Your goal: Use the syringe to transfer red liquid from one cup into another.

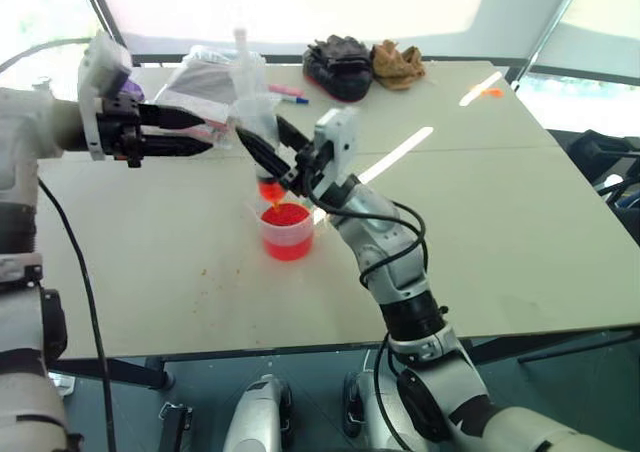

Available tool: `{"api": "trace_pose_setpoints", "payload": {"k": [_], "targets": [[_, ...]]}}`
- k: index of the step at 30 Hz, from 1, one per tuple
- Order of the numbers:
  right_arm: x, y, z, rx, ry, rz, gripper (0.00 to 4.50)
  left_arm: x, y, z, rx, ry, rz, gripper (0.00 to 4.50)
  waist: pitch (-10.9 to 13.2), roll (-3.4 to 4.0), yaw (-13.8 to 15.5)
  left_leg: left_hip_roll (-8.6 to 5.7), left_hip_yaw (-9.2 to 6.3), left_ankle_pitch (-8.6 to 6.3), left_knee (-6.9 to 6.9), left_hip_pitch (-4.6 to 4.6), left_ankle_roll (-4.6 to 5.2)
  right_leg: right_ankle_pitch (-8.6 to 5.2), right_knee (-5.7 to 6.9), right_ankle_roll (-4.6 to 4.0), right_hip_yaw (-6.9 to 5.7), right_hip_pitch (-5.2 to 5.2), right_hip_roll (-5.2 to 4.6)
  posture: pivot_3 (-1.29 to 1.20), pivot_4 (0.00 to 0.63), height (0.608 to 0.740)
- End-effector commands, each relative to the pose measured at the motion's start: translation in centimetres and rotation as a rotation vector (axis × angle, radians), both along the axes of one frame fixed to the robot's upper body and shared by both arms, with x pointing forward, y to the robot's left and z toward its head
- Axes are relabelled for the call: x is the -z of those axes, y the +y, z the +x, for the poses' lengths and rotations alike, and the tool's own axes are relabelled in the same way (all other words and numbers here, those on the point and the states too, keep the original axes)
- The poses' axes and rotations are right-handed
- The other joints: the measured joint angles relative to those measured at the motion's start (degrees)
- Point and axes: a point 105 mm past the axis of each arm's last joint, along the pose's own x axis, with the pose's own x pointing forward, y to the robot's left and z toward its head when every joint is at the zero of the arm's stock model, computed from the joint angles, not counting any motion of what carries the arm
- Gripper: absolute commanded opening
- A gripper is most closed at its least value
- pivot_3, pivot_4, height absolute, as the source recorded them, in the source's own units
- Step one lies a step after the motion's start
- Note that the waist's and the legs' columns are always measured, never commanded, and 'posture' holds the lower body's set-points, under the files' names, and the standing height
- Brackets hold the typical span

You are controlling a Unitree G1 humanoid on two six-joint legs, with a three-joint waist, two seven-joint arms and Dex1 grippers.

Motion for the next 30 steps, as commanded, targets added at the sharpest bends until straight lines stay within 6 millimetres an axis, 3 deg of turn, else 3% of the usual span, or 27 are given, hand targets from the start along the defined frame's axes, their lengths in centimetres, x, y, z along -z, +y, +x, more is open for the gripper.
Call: {"api": "trace_pose_setpoints", "payload": {"k": [1, 8, 12, 16, 24, 27, 30], "targets": [[-3.0, -0.3, -1.0, -0.011, -0.078, 0.062, 1.47, -1.3, 0.2, -0.6, -0.038, -0.058, -0.055, 2.58, 0.0, 0.00, 0.2, 0.00, -0.01, 0.00, 0.00, 0.00, 0.00, 0.00, 0.00, 0.00, 0.00, 0.00, 0.00, 0.00, 0.150, 0.740], [-3.8, -1.2, -0.3, 0.012, -0.084, 0.058, 1.47, -1.0, 0.4, -0.4, -0.100, -0.063, -0.139, 2.58, 0.0, 0.00, 0.6, -0.01, 0.01, 0.00, 0.00, 0.00, 0.00, 0.00, 0.00, 0.00, 0.00, 0.01, 0.00, 0.00, 0.150, 0.740], [-5.8, -2.0, 2.2, 0.109, -0.113, 0.098, 1.47, -0.8, 0.8, 1.2, -0.195, -0.116, -0.200, 2.58, 0.0, 0.02, 0.5, -0.02, 0.00, 0.01, 0.01, 0.01, -0.02, 0.01, 0.02, 0.00, 0.00, 0.01, 0.01, 0.00, 0.150, 0.740], [-6.3, -2.0, 5.4, 0.173, -0.105, 0.094, 1.47, -0.7, 0.3, 1.6, -0.198, -0.135, -0.232, 2.58, 0.0, 0.01, 0.3, -0.08, 0.02, 0.02, -0.01, 0.02, -0.03, 0.01, 0.01, 0.00, -0.01, 0.01, 0.02, 0.00, 0.150, 0.740], [-3.7, -1.4, 9.5, 0.266, -0.041, 0.006, 1.47, -1.9, -0.3, 3.4, -0.230, -0.234, -0.264, 2.58, 0.0, 0.01, 0.4, -0.06, 0.08, 0.03, -0.05, 0.00, -0.04, 0.01, -0.03, -0.01, 0.00, -0.01, 0.01, 0.00, 0.150, 0.740], [-2.5, -1.1, 9.8, 0.281, -0.049, -0.056, 1.47, -3.4, -0.4, 5.7, -0.315, -0.334, -0.273, 2.58, 0.0, 0.00, 0.7, -0.07, 0.06, 0.03, -0.04, -0.01, -0.04, 0.01, -0.03, 0.00, 0.00, 0.02, -0.03, 0.00, 0.150, 0.740], [-2.6, -0.9, 9.9, 0.279, -0.038, -0.035, 1.47, -4.3, -1.7, 7.1, -0.301, -0.384, -0.269, 2.58, 0.0, 0.00, 0.6, -0.13, 0.09, 0.04, -0.03, -0.01, -0.05, 0.02, -0.02, 0.01, -0.01, 0.03, -0.08, 0.00, 0.150, 0.740]]}}
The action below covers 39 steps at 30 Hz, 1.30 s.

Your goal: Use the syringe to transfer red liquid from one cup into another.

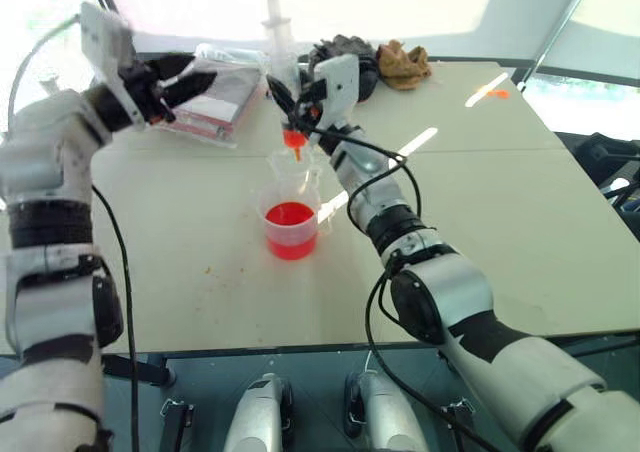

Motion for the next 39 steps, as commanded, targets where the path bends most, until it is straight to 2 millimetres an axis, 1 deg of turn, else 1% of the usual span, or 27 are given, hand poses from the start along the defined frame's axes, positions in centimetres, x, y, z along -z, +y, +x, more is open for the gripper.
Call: {"api": "trace_pose_setpoints", "payload": {"k": [1, 3, 9, 11, 14, 20, 25, 33, 39], "targets": [[-3.0, 0.5, -0.7, -0.016, -0.091, 0.047, 1.47, -1.9, -1.6, 1.1, 0.010, -0.095, 0.050, 2.58, 0.0, 0.00, -0.1, -0.02, 0.04, 0.06, 0.00, 0.00, -0.11, 0.00, 0.00, 0.00, 0.00, 0.00, 0.01, 0.00, 0.150, 0.740], [-3.1, 0.6, -0.8, -0.023, -0.097, 0.054, 1.47, -2.8, -3.0, 1.7, 0.043, -0.115, 0.076, 2.58, 0.0, -0.01, -0.2, -0.05, 0.07, 0.13, -0.01, -0.02, -0.22, 0.00, 0.03, 0.01, -0.01, -0.01, 0.03, 0.00, 0.150, 0.740], [-3.1, 0.8, -1.0, -0.030, -0.105, 0.064, 1.47, -4.5, -5.1, 2.4, 0.093, -0.148, 0.106, 2.58, 0.0, -0.01, -0.8, -0.03, 0.10, 0.10, -0.04, -0.04, -0.17, 0.00, 0.02, 0.01, -0.01, -0.04, 0.07, 0.00, 0.150, 0.740], [-3.1, 0.8, -1.0, -0.033, -0.105, 0.065, 1.47, -5.0, -5.3, 2.3, 0.100, -0.158, 0.109, 2.58, 0.0, -0.01, -1.2, -0.03, 0.10, 0.01, -0.04, -0.04, -0.01, 0.00, 0.02, 0.02, -0.02, -0.04, 0.07, 0.00, 0.150, 0.740], [-2.8, 1.0, -1.1, -0.038, -0.102, 0.066, 1.47, -5.5, -5.2, 2.1, 0.116, -0.167, 0.126, 2.58, 0.0, -0.01, -1.6, -0.03, 0.07, -0.01, -0.04, -0.04, 0.02, 0.00, 0.03, 0.02, -0.01, -0.04, 0.06, 0.00, 0.150, 0.740], [-2.2, 1.8, -1.5, -0.067, -0.093, 0.062, 1.47, -6.3, -4.3, 1.4, 0.130, -0.170, 0.144, 2.58, 0.0, -0.01, -1.7, -0.01, 0.06, -0.01, -0.05, -0.05, 0.03, 0.00, 0.03, 0.02, -0.01, -0.08, 0.07, 0.00, 0.150, 0.740], [-1.9, 2.4, -1.8, -0.087, -0.088, 0.062, 1.47, -6.5, -3.8, 1.3, 0.118, -0.175, 0.167, 2.58, 0.0, -0.01, -1.6, 0.03, 0.05, -0.01, -0.06, -0.05, 0.03, 0.00, 0.04, 0.02, -0.01, -0.08, 0.06, 0.00, 0.150, 0.740], [-1.7, 2.8, -2.0, -0.101, -0.088, 0.053, 1.47, -7.4, -3.8, 1.1, 0.111, -0.195, 0.149, 2.58, 0.0, -0.01, -1.6, 0.03, 0.03, -0.02, -0.05, -0.06, 0.03, -0.01, 0.04, 0.02, -0.01, -0.07, 0.04, 0.00, 0.150, 0.740], [-1.3, 2.7, -2.0, -0.102, -0.082, 0.045, 1.47, -7.6, -3.7, 1.0, 0.109, -0.201, 0.150, 2.58, 0.0, -0.01, -1.7, 0.03, 0.03, -0.02, -0.05, -0.06, 0.03, -0.01, 0.04, 0.02, -0.01, -0.07, 0.05, 0.00, 0.150, 0.740]]}}
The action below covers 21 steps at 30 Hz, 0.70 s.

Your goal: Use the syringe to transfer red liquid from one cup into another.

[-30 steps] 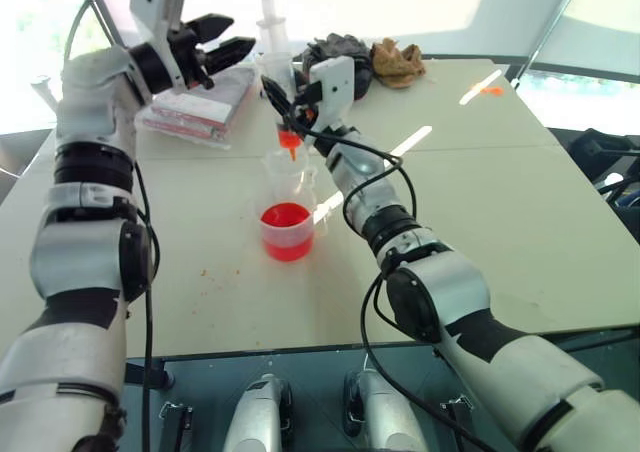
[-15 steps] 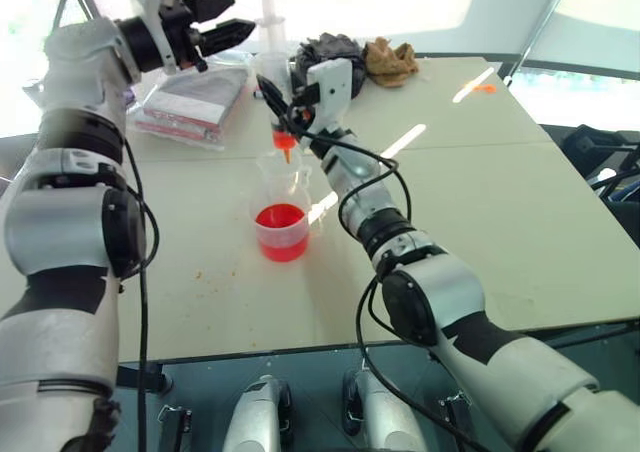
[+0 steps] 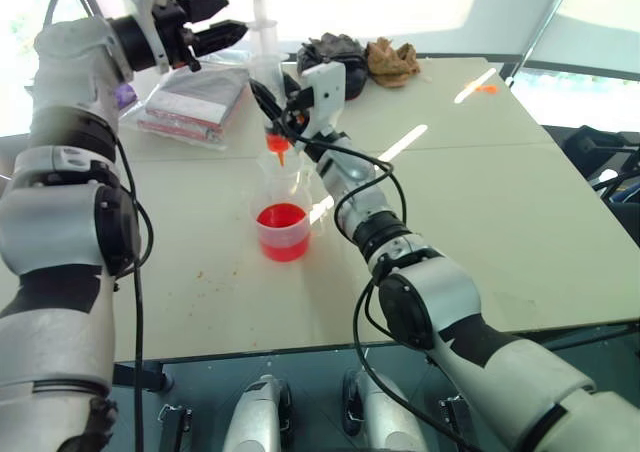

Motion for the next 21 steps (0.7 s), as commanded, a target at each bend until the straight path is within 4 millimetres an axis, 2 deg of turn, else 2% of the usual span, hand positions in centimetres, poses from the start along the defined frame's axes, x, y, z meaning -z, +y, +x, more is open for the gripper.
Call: {"api": "trace_pose_setpoints", "payload": {"k": [1, 8, 21], "targets": [[-1.1, 0.6, -0.7, -0.022, -0.053, 0.000, 1.47, -3.6, 0.0, -1.1, 0.008, -0.113, -0.026, 2.58, 0.0, 0.00, 0.0, 0.00, 0.00, 0.00, 0.00, 0.00, 0.00, 0.00, 0.00, 0.00, 0.00, 0.00, 0.00, 0.00, 0.150, 0.740], [-1.0, 0.6, -0.7, -0.023, -0.051, -0.004, 1.47, -4.1, 0.9, -1.5, -0.005, -0.117, -0.041, 2.58, 0.0, 0.00, 0.0, 0.01, 0.00, 0.00, 0.00, 0.00, 0.00, 0.00, 0.00, 0.00, 0.00, -0.01, 0.00, 0.00, 0.150, 0.740], [-0.9, 0.6, -0.6, -0.020, -0.046, -0.001, 1.47, -2.2, 0.2, -1.3, 0.043, -0.063, 0.023, 2.58, 0.0, 0.00, 0.0, -0.01, 0.00, 0.00, 0.00, 0.00, 0.00, 0.00, 0.00, 0.00, 0.00, 0.00, 0.00, 0.00, 0.150, 0.740]]}}
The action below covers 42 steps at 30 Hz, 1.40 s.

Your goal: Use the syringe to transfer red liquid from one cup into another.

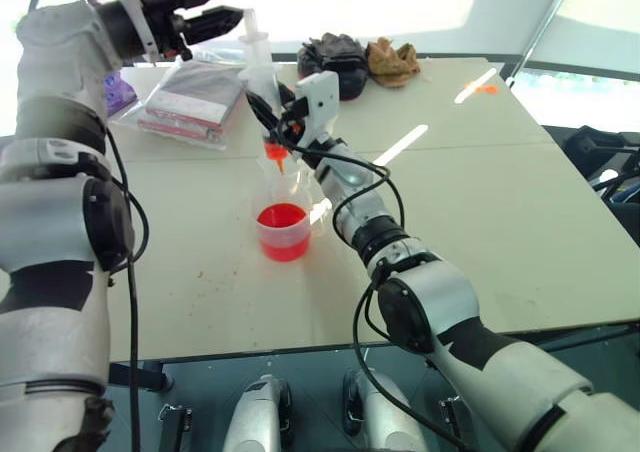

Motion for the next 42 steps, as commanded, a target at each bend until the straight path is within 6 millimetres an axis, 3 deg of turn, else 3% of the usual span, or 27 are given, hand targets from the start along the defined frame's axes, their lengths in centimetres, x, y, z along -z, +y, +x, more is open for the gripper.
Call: {"api": "trace_pose_setpoints", "payload": {"k": [1, 5, 14, 26, 31, 42], "targets": [[-1.8, 0.2, -0.4, -0.008, -0.056, 0.024, 1.47, -1.0, 0.0, -0.5, 0.006, -0.039, 0.013, 2.58, 0.0, 0.00, 0.0, 0.00, 0.00, 0.00, 0.00, 0.00, 0.00, 0.00, 0.00, 0.00, 0.00, 0.00, 0.00, 0.00, 0.150, 0.740], [-1.8, 0.3, -0.5, -0.009, -0.058, 0.023, 1.47, -0.7, -0.2, -0.4, 0.014, -0.031, 0.014, 2.58, 0.0, 0.00, 0.0, 0.01, 0.00, 0.00, 0.00, 0.00, 0.00, 0.00, 0.01, 0.00, 0.00, 0.00, 0.00, 0.00, 0.150, 0.740], [-1.0, 1.3, -1.1, -0.041, -0.084, -0.043, 1.47, 0.0, -2.6, -0.2, 0.083, 0.021, 0.073, 2.58, 0.0, 0.00, 0.0, -0.01, 0.00, 0.00, 0.00, 0.00, 0.00, 0.00, 0.00, 0.00, 0.00, 0.00, 0.00, 0.00, 0.150, 0.740], [-0.7, 1.5, -1.2, -0.040, -0.096, -0.072, 1.47, 0.0, -2.8, -0.2, 0.035, 0.081, 0.276, 2.58, 0.0, 0.00, 0.0, -0.02, 0.01, -0.01, 0.00, 0.01, 0.02, -0.01, -0.01, 0.01, 0.00, -0.01, 0.01, 0.00, 0.150, 0.740], [-0.8, 1.5, -1.2, -0.035, -0.098, -0.067, 1.47, 1.1, -2.9, 0.3, -0.011, 0.063, 0.417, 2.58, 0.0, 0.00, 0.0, -0.02, 0.00, -0.02, 0.00, 0.00, 0.03, -0.01, 0.00, 0.01, 0.00, -0.01, 0.00, 0.00, 0.150, 0.740], [-1.1, 1.5, -1.1, -0.025, -0.101, -0.055, 1.47, 1.7, -3.8, 0.0, 0.057, 0.094, 0.388, 2.58, 0.0, 0.00, 0.0, -0.01, 0.01, -0.02, 0.00, 0.00, 0.04, -0.01, 0.00, 0.01, 0.00, -0.03, 0.01, 0.00, 0.150, 0.740]]}}
